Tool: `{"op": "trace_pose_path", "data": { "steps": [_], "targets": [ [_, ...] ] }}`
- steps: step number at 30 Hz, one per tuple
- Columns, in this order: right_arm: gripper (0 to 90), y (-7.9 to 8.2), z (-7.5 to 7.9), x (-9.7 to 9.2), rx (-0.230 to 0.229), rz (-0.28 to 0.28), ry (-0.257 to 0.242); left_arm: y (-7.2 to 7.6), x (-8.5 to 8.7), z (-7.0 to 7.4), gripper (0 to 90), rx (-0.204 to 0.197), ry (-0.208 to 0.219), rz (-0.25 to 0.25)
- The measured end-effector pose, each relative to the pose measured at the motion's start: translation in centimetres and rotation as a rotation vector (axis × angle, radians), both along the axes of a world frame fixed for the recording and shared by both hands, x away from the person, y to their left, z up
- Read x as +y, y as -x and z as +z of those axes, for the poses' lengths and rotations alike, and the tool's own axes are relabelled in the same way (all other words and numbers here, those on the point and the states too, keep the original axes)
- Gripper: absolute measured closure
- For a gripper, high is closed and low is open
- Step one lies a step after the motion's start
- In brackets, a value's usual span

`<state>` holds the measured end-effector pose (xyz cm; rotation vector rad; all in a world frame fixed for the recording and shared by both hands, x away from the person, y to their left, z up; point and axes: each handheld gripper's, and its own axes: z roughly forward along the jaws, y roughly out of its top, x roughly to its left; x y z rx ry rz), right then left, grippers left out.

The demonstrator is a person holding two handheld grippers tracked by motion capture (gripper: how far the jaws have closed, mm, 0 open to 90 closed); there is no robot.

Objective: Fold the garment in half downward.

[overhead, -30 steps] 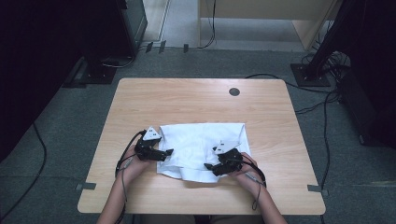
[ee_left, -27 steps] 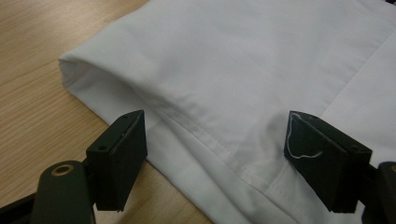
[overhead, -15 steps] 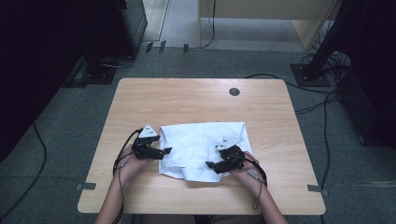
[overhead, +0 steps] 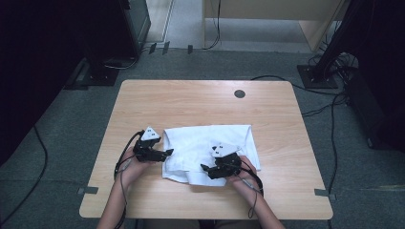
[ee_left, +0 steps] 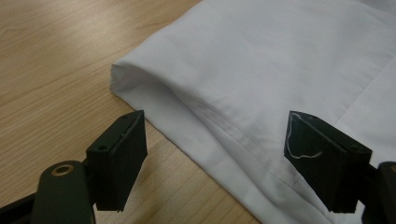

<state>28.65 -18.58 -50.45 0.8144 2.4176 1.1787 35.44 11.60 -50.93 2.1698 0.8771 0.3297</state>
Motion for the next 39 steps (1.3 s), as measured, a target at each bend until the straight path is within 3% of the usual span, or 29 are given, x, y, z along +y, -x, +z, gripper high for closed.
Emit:
{"op": "trace_pose_path", "data": {
  "steps": [3, 13, 19, 24, 29, 34, 39],
  "targets": [
    [22.0, 0.0, -0.2, 0.4, 0.025, -0.015, -0.037, 0.0, 0.0, -0.1, 21.2, -0.001, -0.002, 0.001],
    [21.7, 0.2, -1.9, 1.7, 0.027, -0.016, 0.012, -0.2, 0.0, -0.4, 21.2, -0.004, 0.0, 0.01],
    [22.0, 0.2, -2.4, 1.6, 0.003, 0.003, 0.005, -0.5, -0.1, -0.7, 21.2, -0.026, -0.012, 0.024],
    [22.3, 0.0, -2.5, 1.3, 0.038, 0.028, 0.002, -0.9, -0.2, -1.2, 21.2, -0.015, -0.021, 0.016],
    [22.5, -0.1, -2.2, 1.2, 0.048, 0.031, -0.007, -1.0, -0.2, -1.1, 21.2, -0.015, -0.02, 0.011],
    [23.4, 0.3, -0.9, 1.7, 0.014, 0.029, -0.032, -1.2, -0.3, -0.9, 21.2, -0.025, -0.015, 0.012],
    [23.4, 0.7, -0.1, 2.7, 0.008, 0.006, -0.065, -1.2, -0.4, -0.7, 21.3, -0.032, -0.013, 0.012]
  ]
}}
